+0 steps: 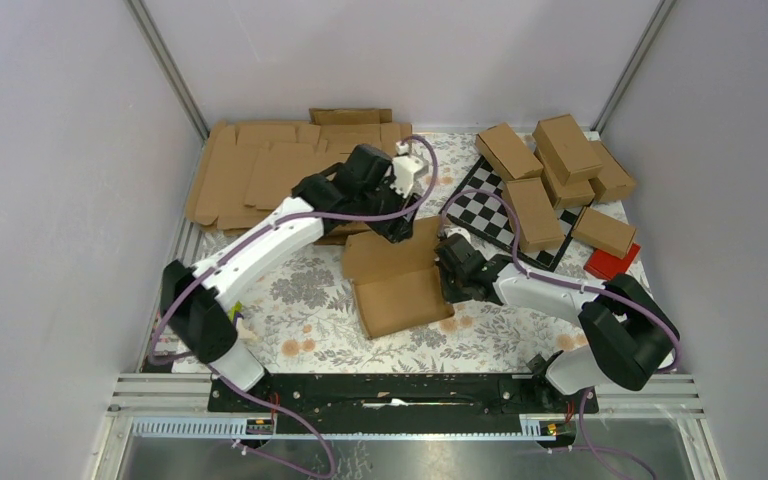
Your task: Fold the paper box
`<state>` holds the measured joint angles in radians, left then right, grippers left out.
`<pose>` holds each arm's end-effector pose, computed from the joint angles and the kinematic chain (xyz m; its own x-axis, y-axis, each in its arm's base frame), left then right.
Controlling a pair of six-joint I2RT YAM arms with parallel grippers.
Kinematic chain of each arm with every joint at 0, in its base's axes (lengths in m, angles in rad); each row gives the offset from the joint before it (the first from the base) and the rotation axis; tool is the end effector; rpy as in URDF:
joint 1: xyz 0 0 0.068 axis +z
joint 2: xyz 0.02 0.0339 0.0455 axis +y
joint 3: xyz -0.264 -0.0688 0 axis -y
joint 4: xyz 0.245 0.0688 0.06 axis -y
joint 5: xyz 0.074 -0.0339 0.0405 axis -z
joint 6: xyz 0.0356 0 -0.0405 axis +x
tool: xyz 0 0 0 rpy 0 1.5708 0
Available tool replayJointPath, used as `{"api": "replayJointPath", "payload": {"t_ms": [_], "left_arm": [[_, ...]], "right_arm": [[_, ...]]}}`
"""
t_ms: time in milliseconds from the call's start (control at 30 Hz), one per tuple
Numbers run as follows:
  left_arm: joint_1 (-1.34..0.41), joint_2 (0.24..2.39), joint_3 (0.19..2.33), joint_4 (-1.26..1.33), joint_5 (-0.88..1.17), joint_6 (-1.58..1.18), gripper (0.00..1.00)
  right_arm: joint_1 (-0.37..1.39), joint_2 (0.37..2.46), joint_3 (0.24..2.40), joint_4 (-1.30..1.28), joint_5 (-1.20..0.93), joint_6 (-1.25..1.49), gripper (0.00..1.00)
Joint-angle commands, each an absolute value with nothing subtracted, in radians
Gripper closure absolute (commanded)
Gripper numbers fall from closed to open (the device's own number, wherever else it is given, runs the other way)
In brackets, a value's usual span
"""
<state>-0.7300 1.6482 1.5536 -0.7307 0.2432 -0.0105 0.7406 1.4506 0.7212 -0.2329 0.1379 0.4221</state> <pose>0.2652 -0.2489 0.3335 -0.5556 0.4835 -0.6764 0.7632 0.6194 -0.1840 0.2051 0.1809 0.1674 -0.8025 -0.1838 -0.5677 -0.3087 0.9421 0.1313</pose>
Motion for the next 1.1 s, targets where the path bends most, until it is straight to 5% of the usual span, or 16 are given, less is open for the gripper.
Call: {"api": "replayJointPath", "payload": {"t_ms": [0,300,600,1067], "left_arm": [[-0.728,1.433,1.484,-0.607,0.050,-0.133,0.42],[-0.708,1.063,1.198,-0.532,-0.268,-0.324,0.07],[-0.669,1.021,1.024,-0.621,-0.346,-0.546,0.11],[-0.670,0.909,0.758,-0.381,-0.204,-0.644,0.17]], "right_arm": [[0.753,1.432,0.705,-0.221,0.208,0.538,1.00],[0.752,1.433,0.720,-0.243,0.313,0.706,1.00],[0.753,1.473,0.764,-0.351,0.380,0.812,1.00],[0.752,1.340,0.725,-0.296,0.355,0.719,1.00]]}}
